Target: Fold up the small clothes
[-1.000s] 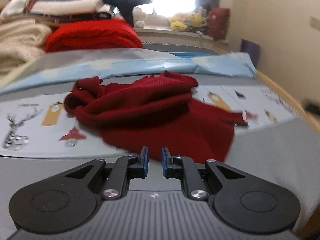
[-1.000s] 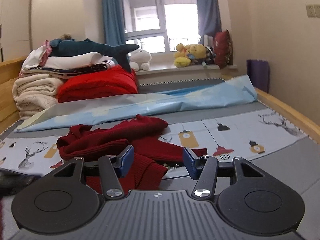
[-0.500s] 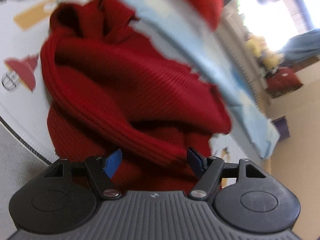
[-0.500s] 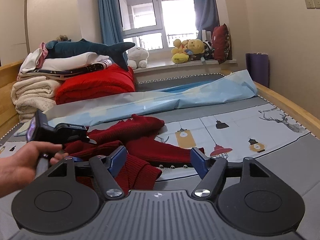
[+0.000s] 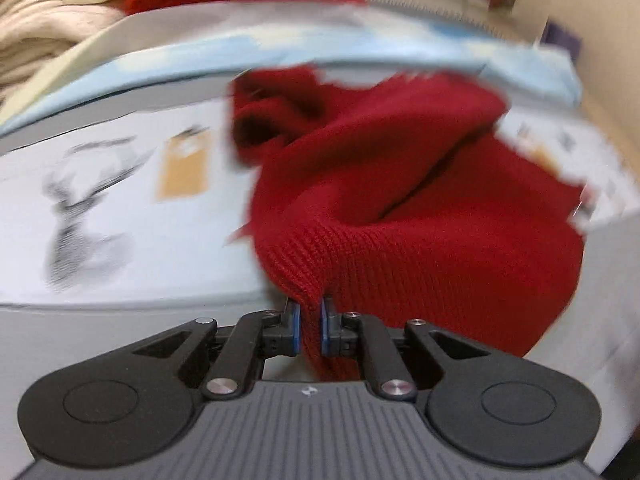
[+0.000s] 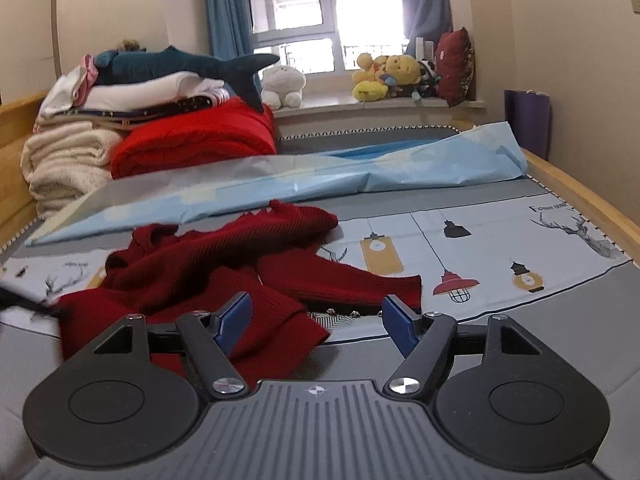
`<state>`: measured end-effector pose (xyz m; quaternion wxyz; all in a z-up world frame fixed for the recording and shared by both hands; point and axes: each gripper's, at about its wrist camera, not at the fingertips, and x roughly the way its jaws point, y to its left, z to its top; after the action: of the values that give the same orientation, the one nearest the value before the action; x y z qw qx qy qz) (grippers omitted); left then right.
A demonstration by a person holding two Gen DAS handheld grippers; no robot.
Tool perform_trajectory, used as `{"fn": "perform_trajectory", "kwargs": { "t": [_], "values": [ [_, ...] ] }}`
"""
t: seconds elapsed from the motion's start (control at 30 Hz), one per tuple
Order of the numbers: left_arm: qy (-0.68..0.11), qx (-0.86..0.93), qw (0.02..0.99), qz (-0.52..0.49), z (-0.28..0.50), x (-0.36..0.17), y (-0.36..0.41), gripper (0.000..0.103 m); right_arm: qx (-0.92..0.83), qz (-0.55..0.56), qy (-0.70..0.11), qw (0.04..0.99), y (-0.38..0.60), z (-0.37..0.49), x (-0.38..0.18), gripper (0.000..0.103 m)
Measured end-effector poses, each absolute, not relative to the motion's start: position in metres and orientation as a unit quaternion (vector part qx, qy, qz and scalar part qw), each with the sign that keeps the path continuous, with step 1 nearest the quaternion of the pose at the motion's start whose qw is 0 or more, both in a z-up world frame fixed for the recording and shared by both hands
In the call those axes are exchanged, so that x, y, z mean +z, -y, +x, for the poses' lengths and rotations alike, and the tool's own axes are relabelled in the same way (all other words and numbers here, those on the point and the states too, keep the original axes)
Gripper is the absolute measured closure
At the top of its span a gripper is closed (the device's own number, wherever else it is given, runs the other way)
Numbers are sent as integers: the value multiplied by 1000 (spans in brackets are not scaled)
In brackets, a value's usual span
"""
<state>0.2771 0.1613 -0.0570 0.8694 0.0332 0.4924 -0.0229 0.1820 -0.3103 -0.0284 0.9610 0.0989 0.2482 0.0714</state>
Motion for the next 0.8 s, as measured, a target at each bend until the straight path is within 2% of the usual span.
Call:
{"fn": "perform_trajectory", "kwargs": {
  "t": [0.07, 0.13, 0.37, 0.47, 0.77, 0.8],
  "values": [
    [-502, -1, 863, 60, 256, -60, -186, 94, 69, 92, -260, 959, 307, 192, -35, 31],
    [-502, 4, 863, 58, 241, -60, -206, 94, 68, 90, -278, 954, 303, 203, -44, 38],
    [-514, 36, 855, -58, 235, -71, -238, 90, 94, 64, -327, 938, 261, 242, -76, 39],
    [-502, 22, 861, -81, 237, -66, -240, 76, 106, 52, -349, 929, 238, 266, -90, 39],
    [-541, 10, 840, -51, 249, -100, -237, 75, 110, 71, -411, 902, 192, 333, -131, 40],
    [-546, 11, 836, -57, 251, -104, -237, 75, 111, 71, -419, 898, 189, 336, -136, 50]
  ]
}}
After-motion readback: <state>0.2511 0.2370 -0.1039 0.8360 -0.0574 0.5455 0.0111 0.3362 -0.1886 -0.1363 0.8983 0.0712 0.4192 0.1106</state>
